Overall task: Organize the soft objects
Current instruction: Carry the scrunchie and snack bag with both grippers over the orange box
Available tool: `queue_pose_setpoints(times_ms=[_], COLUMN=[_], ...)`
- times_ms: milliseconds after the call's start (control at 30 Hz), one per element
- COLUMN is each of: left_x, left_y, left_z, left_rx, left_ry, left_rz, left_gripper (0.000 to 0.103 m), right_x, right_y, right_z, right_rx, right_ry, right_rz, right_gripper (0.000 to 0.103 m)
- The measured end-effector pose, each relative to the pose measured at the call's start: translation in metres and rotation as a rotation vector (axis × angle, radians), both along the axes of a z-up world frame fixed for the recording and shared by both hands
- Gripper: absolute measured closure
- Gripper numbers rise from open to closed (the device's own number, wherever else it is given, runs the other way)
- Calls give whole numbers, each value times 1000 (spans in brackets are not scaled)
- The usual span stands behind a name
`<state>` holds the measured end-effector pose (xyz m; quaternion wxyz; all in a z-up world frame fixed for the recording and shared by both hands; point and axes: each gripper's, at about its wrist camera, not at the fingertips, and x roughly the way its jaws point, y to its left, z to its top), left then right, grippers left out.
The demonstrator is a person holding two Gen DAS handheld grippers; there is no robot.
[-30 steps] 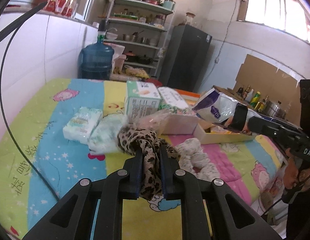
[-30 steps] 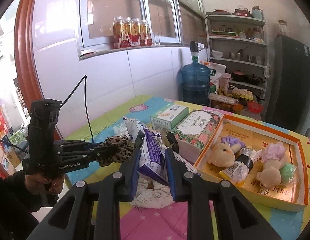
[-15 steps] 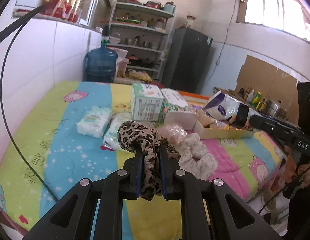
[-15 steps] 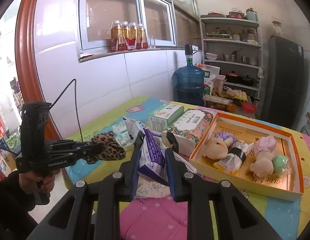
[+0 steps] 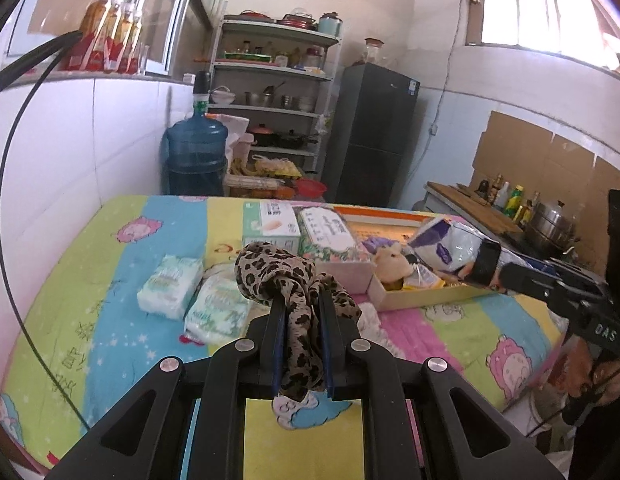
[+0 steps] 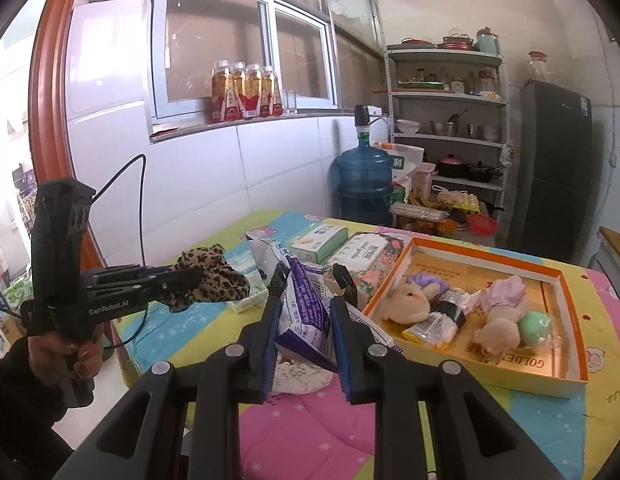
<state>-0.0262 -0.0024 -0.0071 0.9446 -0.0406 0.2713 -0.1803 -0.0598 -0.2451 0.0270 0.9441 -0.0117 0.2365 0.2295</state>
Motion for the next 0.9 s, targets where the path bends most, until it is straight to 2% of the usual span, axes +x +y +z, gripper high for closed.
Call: queue_pose_setpoints(times_ms=[400,900], left_x=[18,47], left_y=[-49,-108], left_z=[13,20], left_rx=[20,64], left_ry=[-32,-55], left_rz=[0,-38], left_gripper=[88,88], right_x=[2,7], right_y=[-48,-96], right_z=[0,3], right_rx=[70,88], right_ry=[4,-19], right_rz=[-160,-246], right_gripper=[78,78])
